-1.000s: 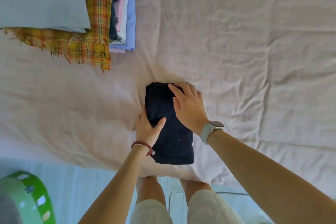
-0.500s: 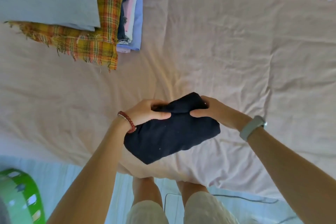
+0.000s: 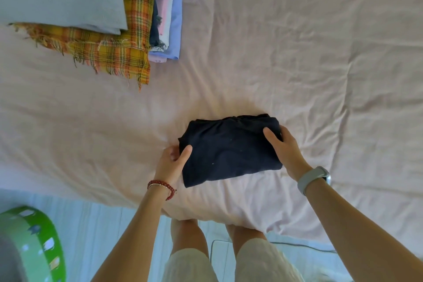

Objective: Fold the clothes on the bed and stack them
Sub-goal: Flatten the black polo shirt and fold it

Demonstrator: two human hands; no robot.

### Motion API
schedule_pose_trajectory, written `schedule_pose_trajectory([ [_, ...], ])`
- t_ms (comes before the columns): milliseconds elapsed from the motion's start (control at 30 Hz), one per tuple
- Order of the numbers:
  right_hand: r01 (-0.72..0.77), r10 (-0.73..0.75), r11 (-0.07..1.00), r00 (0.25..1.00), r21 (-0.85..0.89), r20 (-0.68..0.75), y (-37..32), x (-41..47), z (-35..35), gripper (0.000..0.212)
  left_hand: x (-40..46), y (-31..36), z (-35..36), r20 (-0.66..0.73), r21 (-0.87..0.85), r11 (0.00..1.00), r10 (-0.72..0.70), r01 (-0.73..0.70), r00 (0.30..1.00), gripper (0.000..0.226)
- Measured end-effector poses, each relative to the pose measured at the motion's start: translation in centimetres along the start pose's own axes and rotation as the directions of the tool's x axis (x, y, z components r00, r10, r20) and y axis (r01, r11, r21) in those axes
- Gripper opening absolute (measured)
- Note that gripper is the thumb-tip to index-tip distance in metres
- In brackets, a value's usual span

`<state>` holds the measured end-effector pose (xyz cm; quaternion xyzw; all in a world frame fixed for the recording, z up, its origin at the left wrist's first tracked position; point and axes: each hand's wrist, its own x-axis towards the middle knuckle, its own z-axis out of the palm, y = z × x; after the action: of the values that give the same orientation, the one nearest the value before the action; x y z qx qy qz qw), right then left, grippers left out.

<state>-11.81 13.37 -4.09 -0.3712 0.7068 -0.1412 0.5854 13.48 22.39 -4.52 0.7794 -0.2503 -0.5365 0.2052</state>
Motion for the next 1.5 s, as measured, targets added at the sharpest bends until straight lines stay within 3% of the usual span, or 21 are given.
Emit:
schedule_pose_trajectory([
  [100, -0.014, 0.013, 0.999, 0.999, 0.044, 0.037, -0.1, -0.2, -0.3, 0.031, 0.7, 0.8, 1.3, 0.049, -0.144, 0.988, -0.049, 0.055, 0.998, 0.025],
  [167, -0.004, 0.002, 0.998, 1.000, 0.064, 0.030, -0.3, -0.7, -0.3, 0.025, 0.6, 1.5, 2.5, -0.031, -0.177, 0.983, -0.048, 0.042, 0.998, 0.026],
  [267, 0.039, -0.038, 0.996, 0.999, 0.085, -0.023, -1.1, -2.2, -0.2, 0.018, -0.6, 3.1, 2.7, -0.183, -0.167, 0.984, 0.035, -0.066, 0.982, 0.018],
  [400, 0.141, -0.125, 0.981, 0.985, 0.133, -0.118, -4.4, -5.3, 0.0, 0.013, -2.3, 6.5, -0.9, -0.209, -0.087, 0.965, 0.224, -0.246, 0.952, 0.018],
  [600, 0.372, -0.343, 0.892, 0.927, 0.257, -0.151, -16.5, -8.1, 4.5, 0.016, -2.2, 16.5, -13.5, -0.359, 0.021, 0.863, 0.478, -0.504, 0.802, 0.032],
  [733, 0.512, -0.487, 0.805, 0.859, 0.300, -0.158, -26.7, -8.0, 10.5, 0.016, -0.4, 22.9, -23.1, -0.510, 0.093, 0.807, 0.541, -0.583, 0.669, 0.043],
  [833, 0.557, -0.541, 0.777, 0.829, 0.293, -0.143, -32.7, -6.7, 14.9, 0.014, 2.3, 26.0, -29.8, -0.552, 0.158, 0.798, 0.560, -0.582, 0.618, 0.046],
  [900, 0.573, -0.558, 0.773, 0.818, 0.272, -0.138, -35.3, -5.1, 17.3, 0.014, 5.2, 27.2, -33.0, -0.556, 0.188, 0.815, 0.549, -0.548, 0.625, 0.048],
  [967, 0.569, -0.548, 0.799, 0.822, 0.193, -0.155, -36.4, -3.3, 19.3, 0.021, 8.3, 27.3, -34.3, -0.539, 0.201, 0.854, 0.505, -0.479, 0.674, 0.048],
  [1067, 0.464, -0.459, 0.886, 0.874, -0.006, -0.157, -35.7, -1.0, 21.4, 0.042, 12.1, 26.1, -33.2, -0.448, 0.221, 0.907, 0.420, -0.357, 0.789, 0.051],
  [1133, 0.391, -0.407, 0.914, 0.884, -0.110, -0.232, -35.0, -0.1, 22.2, 0.053, 13.8, 25.3, -32.2, -0.421, 0.203, 0.917, 0.398, -0.343, 0.815, 0.055],
  [1200, 0.457, -0.519, 0.854, 0.776, -0.248, -0.359, -35.0, -0.2, 22.8, 0.048, 14.6, 25.3, -31.7, -0.506, 0.308, 0.885, 0.463, -0.349, 0.728, 0.056],
  [1233, 0.526, -0.641, 0.766, 0.665, -0.369, -0.383, -35.2, -0.5, 23.1, 0.041, 14.6, 25.3, -31.6, -0.557, 0.417, 0.840, 0.537, -0.346, 0.633, 0.050],
  [1300, 0.590, -0.879, 0.468, 0.386, -0.658, -0.279, -35.3, -0.9, 23.9, 0.032, 14.2, 25.2, -31.1, -0.572, 0.598, 0.698, 0.716, -0.395, 0.400, 0.029],
  [1333, 0.584, -0.944, 0.310, 0.281, -0.751, -0.172, -35.2, -0.8, 24.4, 0.033, 13.9, 25.2, -31.0, -0.539, 0.650, 0.619, 0.785, -0.441, 0.307, 0.021],
  [1367, 0.569, -0.968, 0.197, 0.240, -0.799, -0.068, -35.1, -0.7, 24.8, 0.036, 13.6, 25.2, -31.0, -0.499, 0.688, 0.551, 0.832, -0.473, 0.242, 0.019],
  [1433, 0.523, -0.943, 0.174, 0.331, -0.835, 0.011, -35.2, -0.2, 25.5, 0.042, 13.3, 25.1, -31.1, -0.437, 0.759, 0.480, 0.876, -0.441, 0.201, 0.023],
  [1500, 0.466, -0.894, 0.239, 0.448, -0.852, -0.006, -35.8, 0.7, 26.0, 0.048, 13.1, 24.7, -30.7, -0.370, 0.846, 0.431, 0.898, -0.313, 0.238, 0.032],
])
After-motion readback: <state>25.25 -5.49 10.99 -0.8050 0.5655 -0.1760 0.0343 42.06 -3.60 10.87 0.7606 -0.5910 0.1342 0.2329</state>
